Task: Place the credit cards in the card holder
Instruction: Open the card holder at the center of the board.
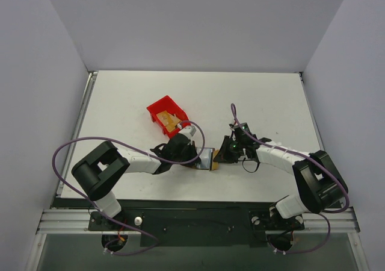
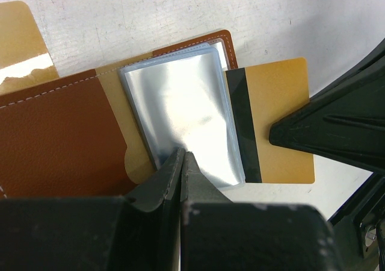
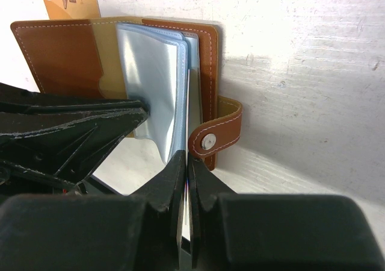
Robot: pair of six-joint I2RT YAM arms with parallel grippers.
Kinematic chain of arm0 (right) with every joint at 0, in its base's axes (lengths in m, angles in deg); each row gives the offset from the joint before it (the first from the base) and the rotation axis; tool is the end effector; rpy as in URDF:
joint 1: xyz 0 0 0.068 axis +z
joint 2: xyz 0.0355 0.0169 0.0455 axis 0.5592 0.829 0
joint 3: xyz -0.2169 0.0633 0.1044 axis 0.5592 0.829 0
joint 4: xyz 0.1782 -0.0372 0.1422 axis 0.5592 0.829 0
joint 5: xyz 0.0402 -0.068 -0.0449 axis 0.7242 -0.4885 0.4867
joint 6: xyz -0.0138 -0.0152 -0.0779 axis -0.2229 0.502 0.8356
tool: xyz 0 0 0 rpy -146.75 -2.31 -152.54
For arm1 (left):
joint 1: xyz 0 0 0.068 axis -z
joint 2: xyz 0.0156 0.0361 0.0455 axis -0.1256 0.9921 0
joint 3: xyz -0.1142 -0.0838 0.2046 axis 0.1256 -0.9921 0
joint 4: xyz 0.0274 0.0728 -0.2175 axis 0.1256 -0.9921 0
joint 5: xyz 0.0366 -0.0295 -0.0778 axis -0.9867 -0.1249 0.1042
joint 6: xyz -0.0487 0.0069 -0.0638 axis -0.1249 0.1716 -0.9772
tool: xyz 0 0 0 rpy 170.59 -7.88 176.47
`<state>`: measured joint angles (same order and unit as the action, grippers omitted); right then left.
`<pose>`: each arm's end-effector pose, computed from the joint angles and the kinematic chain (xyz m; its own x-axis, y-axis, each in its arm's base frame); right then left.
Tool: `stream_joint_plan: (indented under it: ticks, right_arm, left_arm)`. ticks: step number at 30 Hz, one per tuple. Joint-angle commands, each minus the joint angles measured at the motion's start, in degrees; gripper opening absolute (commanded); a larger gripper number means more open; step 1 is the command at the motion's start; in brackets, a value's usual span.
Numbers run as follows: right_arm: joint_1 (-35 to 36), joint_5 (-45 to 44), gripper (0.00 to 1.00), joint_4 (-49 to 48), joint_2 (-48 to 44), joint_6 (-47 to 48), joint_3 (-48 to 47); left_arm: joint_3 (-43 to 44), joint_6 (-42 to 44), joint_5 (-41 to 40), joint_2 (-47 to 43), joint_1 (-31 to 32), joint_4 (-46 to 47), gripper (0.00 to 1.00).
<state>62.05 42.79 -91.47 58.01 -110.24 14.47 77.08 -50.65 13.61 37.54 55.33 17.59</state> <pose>0.2351 0.1596 0.1422 -0.9162 0.2158 -0.3377 -0.1066 0.6811 0.7244 0.2142 -0.2441 0.1165 -0.8146 -0.0495 -0.5779 0.3232 0.7887 -0.5231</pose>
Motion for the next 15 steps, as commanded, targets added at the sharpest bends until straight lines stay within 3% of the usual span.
stream_joint_plan:
  ticks: [1, 15]
  right_arm:
    - [-0.4, 0.8, 0.00, -0.8, -1.3, -0.1, -0.4]
    - [-0.4, 2.8, 0.00, -3.3, -4.4, -0.3, 0.6]
  left_arm:
    - [-0.9, 1.4, -2.4, 2.5, -0.6, -5.5, 0.00]
    - [-1.0, 1.3, -2.2, 2.6, -0.6, -5.3, 0.00]
